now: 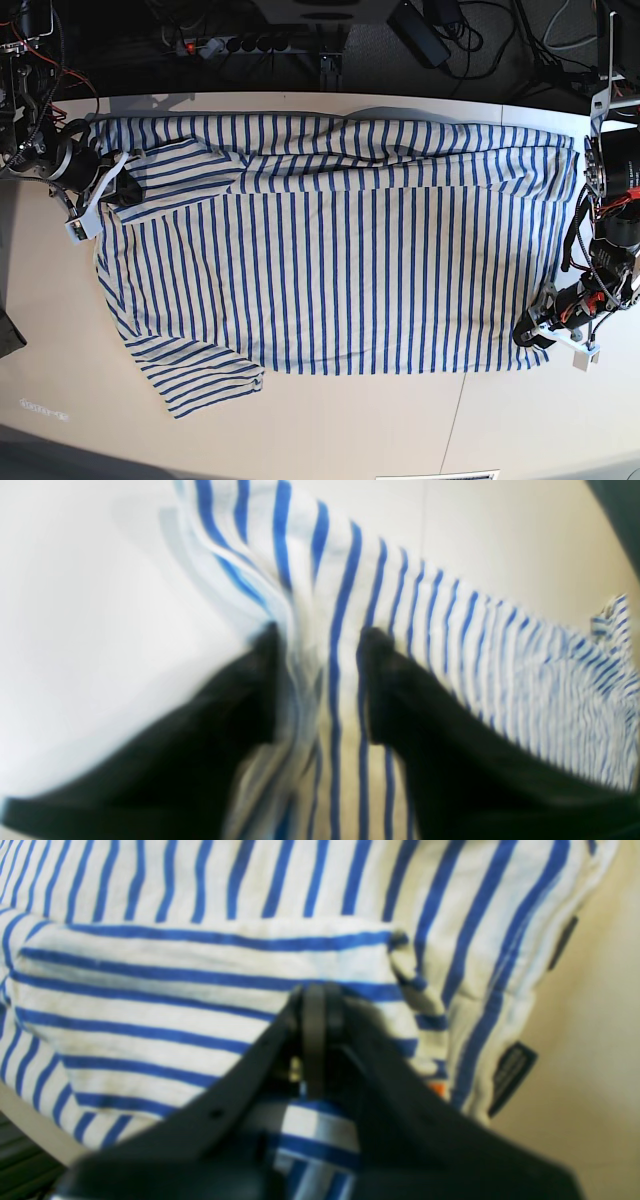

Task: Fold the T-shirt properly
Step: 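Move the left gripper to the hem corner and grasp it, then move the right gripper to the sleeve-side hem corner and grasp it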

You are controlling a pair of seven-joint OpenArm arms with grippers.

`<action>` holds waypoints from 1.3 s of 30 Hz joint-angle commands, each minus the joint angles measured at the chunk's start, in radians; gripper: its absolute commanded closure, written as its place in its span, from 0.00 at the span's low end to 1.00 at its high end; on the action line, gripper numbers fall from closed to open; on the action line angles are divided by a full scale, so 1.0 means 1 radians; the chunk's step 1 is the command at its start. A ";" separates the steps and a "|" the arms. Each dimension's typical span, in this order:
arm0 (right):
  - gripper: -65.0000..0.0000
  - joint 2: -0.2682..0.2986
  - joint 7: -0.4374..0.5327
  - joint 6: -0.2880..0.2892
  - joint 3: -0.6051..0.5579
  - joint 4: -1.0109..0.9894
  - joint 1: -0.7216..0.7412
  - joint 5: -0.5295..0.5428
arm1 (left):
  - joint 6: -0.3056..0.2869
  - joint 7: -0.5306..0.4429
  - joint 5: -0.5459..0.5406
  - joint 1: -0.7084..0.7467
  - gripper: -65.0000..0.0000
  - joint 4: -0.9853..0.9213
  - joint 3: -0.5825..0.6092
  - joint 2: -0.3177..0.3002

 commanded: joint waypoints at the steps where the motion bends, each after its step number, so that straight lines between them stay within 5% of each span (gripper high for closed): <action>1: 1.00 0.020 -0.037 0.067 0.005 -0.001 0.000 -0.034 | -0.007 0.019 0.011 -0.025 0.82 0.005 0.001 -0.009; 3: 1.00 0.019 -0.031 0.067 0.005 0.002 0.000 -0.033 | -0.037 0.023 0.029 -0.035 1.00 0.005 0.001 -0.009; 6: 1.00 0.019 -0.010 0.067 0.009 0.021 0.000 -0.032 | -0.110 0.026 0.029 -0.048 1.00 0.005 0.001 -0.008; 23: 1.00 0.025 -0.014 0.064 0.164 0.191 0.168 0.035 | -0.114 0.150 0.015 -0.057 1.00 0.006 0.001 -0.003; 29: 0.97 0.024 0.040 0.065 0.163 -0.104 0.426 0.011 | -0.114 0.162 0.016 -0.061 1.00 0.006 0.001 -0.003; 32: 0.62 0.021 0.067 0.065 0.163 -0.331 0.593 -0.008 | -0.114 0.177 0.016 -0.061 1.00 0.006 0.001 -0.003; 39: 0.50 0.003 0.127 0.066 0.163 -0.914 0.932 -0.074 | -0.114 0.211 0.015 -0.061 1.00 0.006 0.001 -0.003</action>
